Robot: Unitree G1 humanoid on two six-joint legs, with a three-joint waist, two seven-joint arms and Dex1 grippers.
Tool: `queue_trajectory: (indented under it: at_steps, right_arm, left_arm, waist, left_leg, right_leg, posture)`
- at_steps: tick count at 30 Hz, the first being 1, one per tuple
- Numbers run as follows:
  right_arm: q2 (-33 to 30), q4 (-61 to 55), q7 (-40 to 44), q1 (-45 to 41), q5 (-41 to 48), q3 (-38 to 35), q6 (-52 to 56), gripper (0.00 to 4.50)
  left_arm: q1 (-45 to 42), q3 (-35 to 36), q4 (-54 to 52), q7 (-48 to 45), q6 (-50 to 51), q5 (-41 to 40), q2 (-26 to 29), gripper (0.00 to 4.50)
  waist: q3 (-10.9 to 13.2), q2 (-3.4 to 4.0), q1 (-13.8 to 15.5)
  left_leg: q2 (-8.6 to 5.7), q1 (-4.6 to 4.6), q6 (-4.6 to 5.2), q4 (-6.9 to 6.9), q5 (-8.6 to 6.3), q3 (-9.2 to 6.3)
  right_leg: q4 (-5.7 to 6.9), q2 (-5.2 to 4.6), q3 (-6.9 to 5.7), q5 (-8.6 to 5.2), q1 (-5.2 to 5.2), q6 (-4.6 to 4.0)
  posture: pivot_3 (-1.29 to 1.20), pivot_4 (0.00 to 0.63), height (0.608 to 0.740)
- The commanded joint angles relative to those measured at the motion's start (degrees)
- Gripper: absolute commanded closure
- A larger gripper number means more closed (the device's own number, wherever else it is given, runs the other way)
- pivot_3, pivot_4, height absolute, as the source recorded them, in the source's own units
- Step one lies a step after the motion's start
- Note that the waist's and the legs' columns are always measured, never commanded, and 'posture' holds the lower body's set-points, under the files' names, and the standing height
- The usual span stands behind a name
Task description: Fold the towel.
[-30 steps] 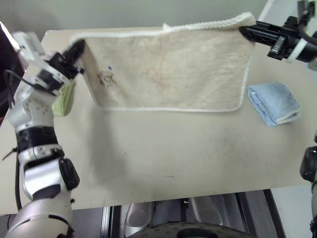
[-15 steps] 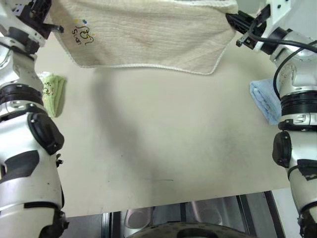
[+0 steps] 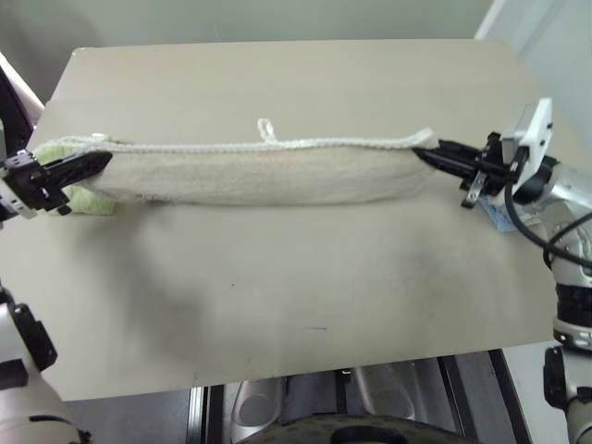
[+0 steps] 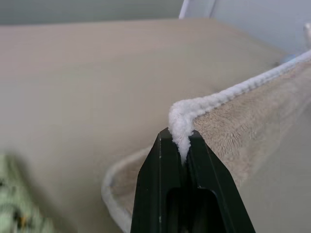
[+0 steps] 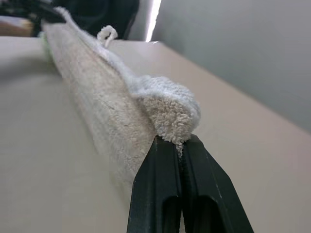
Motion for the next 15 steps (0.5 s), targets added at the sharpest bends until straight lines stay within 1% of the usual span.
queue_trajectory:
  at_steps: [1, 3, 8, 12, 15]
  right_arm:
    - [-1.36, -9.71, -1.22, 7.54, 5.53, -3.78, 4.9, 4.5]
    - [-1.66, -13.76, -2.18, 12.58, 7.04, -4.59, 6.87, 4.5]
    - [-3.02, -19.28, -1.35, 24.73, 6.23, -6.13, 6.29, 4.5]
    - [-4.03, -21.63, -0.9, 31.52, 6.39, -7.76, 6.16, 4.5]
    - [-5.07, -22.46, -0.28, 34.87, 5.63, -7.82, 5.7, 4.5]
  left_arm:
    - [9.33, 0.3, -7.39, -3.35, 1.18, -0.24, 3.01, 4.48]
    - [14.51, 1.09, -11.33, -3.52, 4.05, -1.46, 3.73, 4.48]
    - [24.18, 2.3, -18.49, -3.58, 6.29, -2.85, 4.94, 4.48]
    - [28.61, 3.09, -22.37, -3.07, 8.26, -4.5, 5.57, 4.48]
    - [30.94, 3.14, -24.28, -2.8, 8.9, -4.93, 5.84, 4.48]
  waist:
    - [-0.01, -0.02, -0.04]
    - [-0.02, -0.03, 0.01]
    - [-0.14, -0.22, 0.18]
    - [-0.18, -0.26, 0.17]
    - [-0.2, -0.29, 0.17]
  left_leg:
    - [-0.03, 0.34, -0.01, -0.14, -0.01, 0.02]
    - [-0.05, 0.71, -0.12, -0.28, -0.01, 0.0]
    - [-0.02, 0.97, -0.36, -0.33, 0.08, -0.2]
    - [-0.02, 0.95, -0.59, -0.33, -0.05, -0.24]
    - [-0.02, 0.89, -1.01, -0.33, -0.3, -0.24]
  right_leg:
    - [-0.02, -0.01, 0.02, -0.03, 0.22, -0.03]
    - [0.01, 0.0, 0.05, -0.05, 0.51, -0.08]
    - [0.11, 0.04, -0.05, 0.07, 0.63, -0.31]
    - [0.1, 0.04, -0.07, 0.04, 0.6, -0.37]
    - [0.1, 0.04, -0.08, 0.03, 0.49, -0.39]
  posture:
    - [0.0, 0.15, 0.703]
    - [0.0, 0.15, 0.703]
    - [0.0, 0.15, 0.703]
    - [0.0, 0.15, 0.703]
    - [0.0, 0.15, 0.703]
